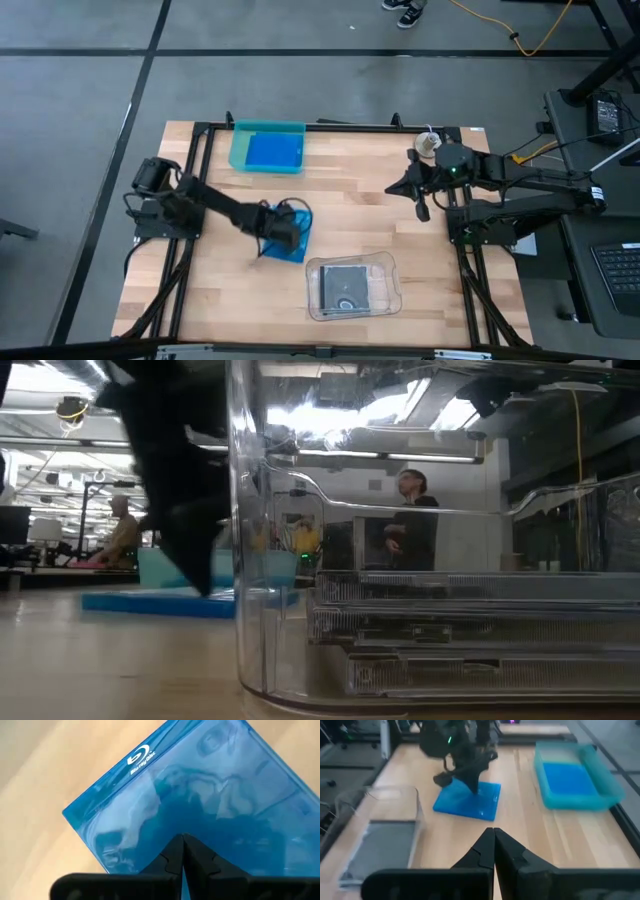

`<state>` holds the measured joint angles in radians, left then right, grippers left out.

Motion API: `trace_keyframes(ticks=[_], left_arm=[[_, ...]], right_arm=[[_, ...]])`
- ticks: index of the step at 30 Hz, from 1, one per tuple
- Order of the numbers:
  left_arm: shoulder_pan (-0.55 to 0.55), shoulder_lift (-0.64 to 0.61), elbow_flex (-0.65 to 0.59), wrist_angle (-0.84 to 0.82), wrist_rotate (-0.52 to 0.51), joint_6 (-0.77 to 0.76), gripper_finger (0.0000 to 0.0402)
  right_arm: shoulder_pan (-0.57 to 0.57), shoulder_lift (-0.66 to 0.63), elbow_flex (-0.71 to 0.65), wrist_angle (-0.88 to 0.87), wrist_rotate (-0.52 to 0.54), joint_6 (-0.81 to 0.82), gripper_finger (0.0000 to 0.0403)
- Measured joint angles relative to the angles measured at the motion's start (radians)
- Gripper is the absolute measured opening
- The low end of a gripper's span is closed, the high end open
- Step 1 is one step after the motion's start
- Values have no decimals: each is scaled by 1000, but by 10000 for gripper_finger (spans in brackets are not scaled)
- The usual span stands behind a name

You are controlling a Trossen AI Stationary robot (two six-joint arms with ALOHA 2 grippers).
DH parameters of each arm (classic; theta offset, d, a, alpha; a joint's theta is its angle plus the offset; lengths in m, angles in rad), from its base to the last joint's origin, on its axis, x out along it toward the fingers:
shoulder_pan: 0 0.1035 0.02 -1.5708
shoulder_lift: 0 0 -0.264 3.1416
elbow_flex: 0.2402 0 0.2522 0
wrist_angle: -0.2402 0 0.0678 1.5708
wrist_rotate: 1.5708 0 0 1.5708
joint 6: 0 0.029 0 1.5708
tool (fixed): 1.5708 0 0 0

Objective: Pick & place jewel cases by type
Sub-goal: Put the dark blue CD case into the light blue bin

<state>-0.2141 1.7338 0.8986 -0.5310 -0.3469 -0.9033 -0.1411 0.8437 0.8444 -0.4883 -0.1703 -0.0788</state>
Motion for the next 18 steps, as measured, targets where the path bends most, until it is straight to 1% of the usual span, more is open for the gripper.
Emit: trace_keyframes(ticks=[4, 10, 14, 18], left_arm=[[118, 1, -1, 133, 35, 101, 2], [281, 18, -3, 307, 97, 172, 2], [338, 29, 7, 376, 165, 174, 1], [338, 14, 83, 372, 213, 183, 2]], right_arm=[[0, 0, 0, -81, 55, -9, 7], [-17, 3, 0, -177, 136, -62, 7], [-75, 7, -49, -125, 143, -92, 7], [-157, 9, -162, 12, 135, -126, 7]])
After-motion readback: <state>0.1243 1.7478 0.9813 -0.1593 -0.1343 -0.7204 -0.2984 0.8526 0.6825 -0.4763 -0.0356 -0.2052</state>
